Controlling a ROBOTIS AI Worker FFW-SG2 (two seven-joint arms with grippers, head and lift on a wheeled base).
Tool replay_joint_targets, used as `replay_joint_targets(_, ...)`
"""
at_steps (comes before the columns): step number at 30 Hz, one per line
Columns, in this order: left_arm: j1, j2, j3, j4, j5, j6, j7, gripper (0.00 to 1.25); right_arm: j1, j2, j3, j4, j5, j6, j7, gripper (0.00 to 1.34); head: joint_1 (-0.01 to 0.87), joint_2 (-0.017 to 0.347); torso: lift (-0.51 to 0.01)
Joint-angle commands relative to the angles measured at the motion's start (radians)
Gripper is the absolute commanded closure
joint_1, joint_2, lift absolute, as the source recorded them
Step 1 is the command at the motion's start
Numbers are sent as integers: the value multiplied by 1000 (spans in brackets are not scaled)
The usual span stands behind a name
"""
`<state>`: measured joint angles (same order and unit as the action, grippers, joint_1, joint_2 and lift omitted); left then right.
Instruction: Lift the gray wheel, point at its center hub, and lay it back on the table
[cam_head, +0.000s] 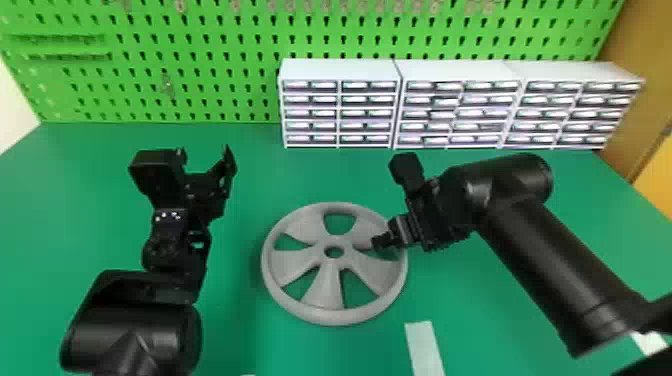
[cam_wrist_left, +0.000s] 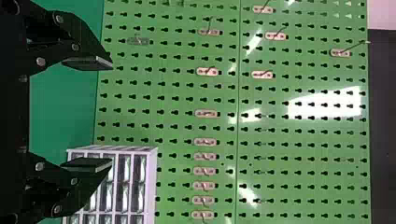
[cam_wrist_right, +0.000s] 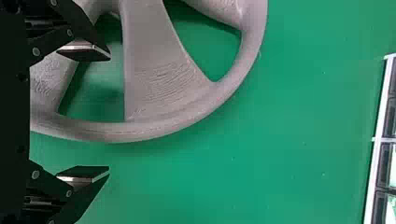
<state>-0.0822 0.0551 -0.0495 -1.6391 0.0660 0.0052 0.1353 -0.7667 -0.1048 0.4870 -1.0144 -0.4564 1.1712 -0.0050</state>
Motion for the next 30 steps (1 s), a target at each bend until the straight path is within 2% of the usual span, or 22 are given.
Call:
replay_joint_targets(1, -1, 0, -3, -1, 0, -1, 1, 512, -2, 0, 12, 28, 7, -19, 0, 403, 692, 48, -96)
replay_joint_targets(7, -2, 0, -6, -2, 0, -1, 1, 512, -3, 2, 25, 60, 24, -47, 2, 403, 692, 48, -96)
replay_joint_targets(20, -4, 0, -7, -4, 2, -2, 0, 512, -2, 4, 31, 71, 39, -62, 2, 421, 692, 48, -96)
replay_joint_targets(30, -2, 0, -3, -5, 5, -7, 1, 512, -2, 0, 50, 73, 48, -50, 3, 711, 692, 48, -96)
